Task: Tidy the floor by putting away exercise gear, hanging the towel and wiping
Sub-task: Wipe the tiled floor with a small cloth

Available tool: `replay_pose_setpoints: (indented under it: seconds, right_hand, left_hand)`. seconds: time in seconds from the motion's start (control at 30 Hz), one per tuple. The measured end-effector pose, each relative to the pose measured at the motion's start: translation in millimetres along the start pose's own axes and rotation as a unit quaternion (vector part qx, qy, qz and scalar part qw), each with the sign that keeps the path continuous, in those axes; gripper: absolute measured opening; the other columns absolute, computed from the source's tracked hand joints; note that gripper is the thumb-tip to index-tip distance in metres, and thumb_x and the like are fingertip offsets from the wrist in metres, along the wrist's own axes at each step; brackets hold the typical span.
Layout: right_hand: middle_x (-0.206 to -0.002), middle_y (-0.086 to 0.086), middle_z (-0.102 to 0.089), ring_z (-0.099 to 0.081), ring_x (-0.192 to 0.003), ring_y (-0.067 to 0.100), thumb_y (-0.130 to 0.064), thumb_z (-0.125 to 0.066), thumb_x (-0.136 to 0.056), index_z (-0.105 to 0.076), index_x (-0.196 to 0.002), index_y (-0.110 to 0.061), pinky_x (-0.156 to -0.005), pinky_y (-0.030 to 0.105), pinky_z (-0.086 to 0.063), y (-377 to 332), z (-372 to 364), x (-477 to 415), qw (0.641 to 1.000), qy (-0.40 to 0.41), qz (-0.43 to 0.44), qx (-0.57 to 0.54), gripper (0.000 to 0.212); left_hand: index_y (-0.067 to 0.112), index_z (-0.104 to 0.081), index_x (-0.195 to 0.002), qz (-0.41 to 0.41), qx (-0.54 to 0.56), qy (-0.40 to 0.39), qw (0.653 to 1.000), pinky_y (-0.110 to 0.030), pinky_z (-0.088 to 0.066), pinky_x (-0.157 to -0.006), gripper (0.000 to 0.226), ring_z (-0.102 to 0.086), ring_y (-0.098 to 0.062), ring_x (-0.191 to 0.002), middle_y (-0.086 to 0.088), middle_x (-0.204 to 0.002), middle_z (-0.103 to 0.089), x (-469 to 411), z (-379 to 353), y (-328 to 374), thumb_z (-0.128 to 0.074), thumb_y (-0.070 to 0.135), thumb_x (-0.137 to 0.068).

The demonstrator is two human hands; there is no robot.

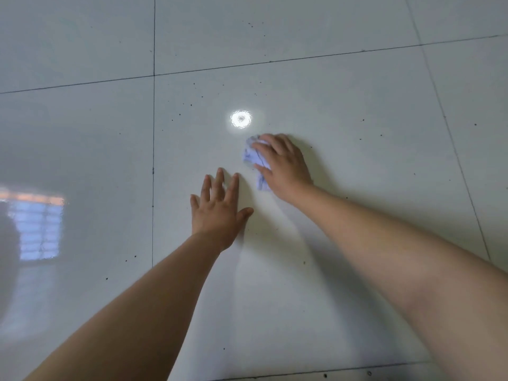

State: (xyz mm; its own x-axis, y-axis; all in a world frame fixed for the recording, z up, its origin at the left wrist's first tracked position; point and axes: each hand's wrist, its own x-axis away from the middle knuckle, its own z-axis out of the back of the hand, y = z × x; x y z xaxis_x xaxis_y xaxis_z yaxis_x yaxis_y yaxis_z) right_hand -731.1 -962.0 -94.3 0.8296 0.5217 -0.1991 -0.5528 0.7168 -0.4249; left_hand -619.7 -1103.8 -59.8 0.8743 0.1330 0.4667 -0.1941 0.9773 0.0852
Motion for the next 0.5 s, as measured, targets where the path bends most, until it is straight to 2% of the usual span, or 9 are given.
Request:
replay_pose_setpoints:
  seconds: [0.1, 0.17, 0.27, 0.37, 0.5]
  right_hand:
    - [-0.12, 0.008, -0.059, -0.054, -0.106, 0.031, -0.032, -0.049, -0.084, -0.06, -0.117, -0.014, -0.087, 0.037, -0.046, 0, 12, 49, 1.0, 0.003, 0.013, 0.007, 0.04]
    - [-0.121, 0.005, -0.059, -0.051, -0.108, 0.027, -0.032, -0.048, -0.084, -0.06, -0.118, -0.017, -0.086, 0.036, -0.046, -1, 22, 69, 0.999, 0.0, -0.033, -0.012, 0.039]
    - [-0.124, 0.002, -0.058, -0.051, -0.114, 0.026, -0.029, -0.05, -0.087, -0.059, -0.121, -0.018, -0.093, 0.036, -0.042, 0, 28, 57, 0.99, 0.024, -0.125, -0.062, 0.036]
    - [-0.124, 0.005, -0.057, -0.051, -0.116, 0.028, -0.028, -0.05, -0.089, -0.058, -0.121, -0.015, -0.094, 0.031, -0.036, 7, 37, 31, 0.982, 0.086, -0.155, -0.071, 0.036]
    - [-0.128, 0.006, -0.054, -0.047, -0.12, 0.029, -0.024, -0.054, -0.088, -0.056, -0.123, -0.015, -0.095, 0.035, -0.036, 7, 29, 33, 0.977, 0.075, -0.196, -0.037, 0.036]
  left_hand:
    - [0.028, 0.011, -0.147, -0.005, 0.006, -0.001, 1.0, -0.052, -0.008, -0.114, 0.073, 0.014, -0.028, -0.144, -0.004, -0.156, 0.018, 2, 2, 1, -0.028, 0.057, -0.093]
    - [0.028, 0.012, -0.147, -0.007, 0.004, -0.005, 1.0, -0.053, -0.008, -0.114, 0.073, 0.014, -0.028, -0.144, -0.004, -0.156, 0.018, 2, 3, 1, -0.027, 0.057, -0.093]
    - [0.028, 0.012, -0.147, -0.007, 0.014, -0.002, 1.0, -0.054, -0.006, -0.114, 0.073, 0.014, -0.028, -0.144, -0.002, -0.156, 0.019, 0, -1, 0, -0.027, 0.058, -0.093]
    - [0.028, 0.007, -0.148, -0.026, 0.052, 0.018, 0.998, -0.052, -0.006, -0.114, 0.074, 0.01, -0.027, -0.145, -0.001, -0.158, 0.013, 2, 1, -5, -0.034, 0.056, -0.093]
    - [0.031, 0.007, -0.148, 0.003, 0.094, 0.059, 0.994, -0.048, -0.001, -0.117, 0.075, 0.012, -0.022, -0.145, 0.001, -0.158, 0.013, 15, 4, -37, -0.038, 0.053, -0.092]
